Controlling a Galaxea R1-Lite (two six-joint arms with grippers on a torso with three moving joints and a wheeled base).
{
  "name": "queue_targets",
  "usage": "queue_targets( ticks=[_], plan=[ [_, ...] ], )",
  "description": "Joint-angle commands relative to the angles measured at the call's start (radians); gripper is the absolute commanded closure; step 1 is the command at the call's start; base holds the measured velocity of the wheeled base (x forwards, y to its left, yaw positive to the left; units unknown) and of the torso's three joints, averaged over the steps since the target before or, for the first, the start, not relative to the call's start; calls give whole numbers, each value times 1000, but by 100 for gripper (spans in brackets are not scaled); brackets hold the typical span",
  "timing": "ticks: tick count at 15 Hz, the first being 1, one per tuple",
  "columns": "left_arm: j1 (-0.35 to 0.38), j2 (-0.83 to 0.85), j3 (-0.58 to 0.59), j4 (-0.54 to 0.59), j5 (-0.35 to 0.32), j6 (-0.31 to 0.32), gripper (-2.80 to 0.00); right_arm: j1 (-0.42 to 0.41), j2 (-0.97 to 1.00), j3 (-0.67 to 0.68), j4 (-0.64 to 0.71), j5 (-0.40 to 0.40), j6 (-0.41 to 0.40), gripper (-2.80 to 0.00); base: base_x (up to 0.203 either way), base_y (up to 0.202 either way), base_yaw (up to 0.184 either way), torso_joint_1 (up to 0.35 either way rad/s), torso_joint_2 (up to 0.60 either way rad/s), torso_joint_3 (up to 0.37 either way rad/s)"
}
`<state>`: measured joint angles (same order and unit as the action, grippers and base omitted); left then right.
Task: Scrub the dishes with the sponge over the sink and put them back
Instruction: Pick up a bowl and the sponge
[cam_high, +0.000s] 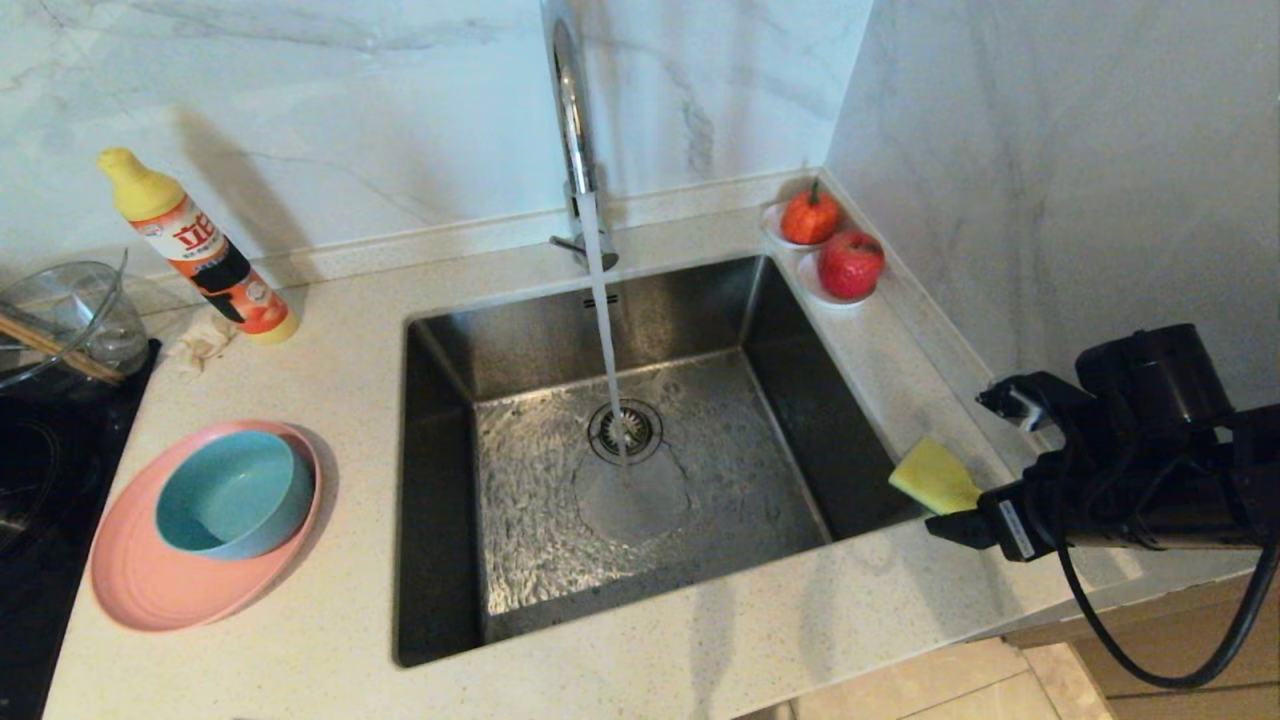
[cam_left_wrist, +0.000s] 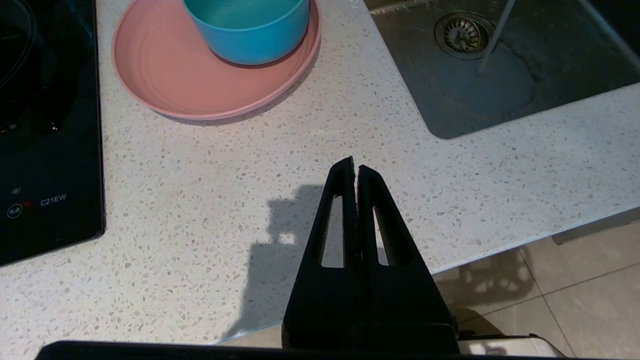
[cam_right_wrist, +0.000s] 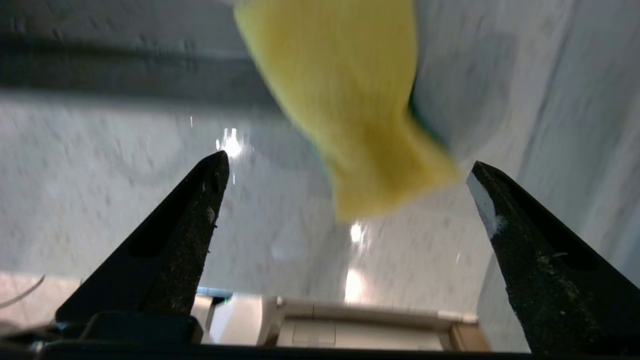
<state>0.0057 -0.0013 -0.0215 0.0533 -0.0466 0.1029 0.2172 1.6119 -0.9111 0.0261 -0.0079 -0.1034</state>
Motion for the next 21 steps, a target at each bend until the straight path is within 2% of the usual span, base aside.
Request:
queue_targets(
  ticks=[1, 5, 13, 15, 21],
  plan=[
    [0, 0, 0, 0, -1, 1, 0, -5, 23, -6, -35, 13, -17, -280, 0, 0, 0, 0, 0, 0],
    [0, 0, 0, 0, -1, 1, 0, -9, 45, -23, -78, 26, -36, -280, 0, 0, 0, 0, 0, 0],
    [0, 0, 0, 0, -1, 1, 0, -14, 23, -9, -39, 66, -74, -280, 0, 0, 0, 0, 0, 0],
    [0, 0, 0, 0, -1, 0, 0, -13, 10, -9, 12, 66, -74, -280, 0, 0, 0, 0, 0, 0],
    [0, 0, -1, 0, -1, 1, 0, 26, 5, -10, 21, 80, -41, -280, 0, 0, 0, 0, 0, 0]
  ],
)
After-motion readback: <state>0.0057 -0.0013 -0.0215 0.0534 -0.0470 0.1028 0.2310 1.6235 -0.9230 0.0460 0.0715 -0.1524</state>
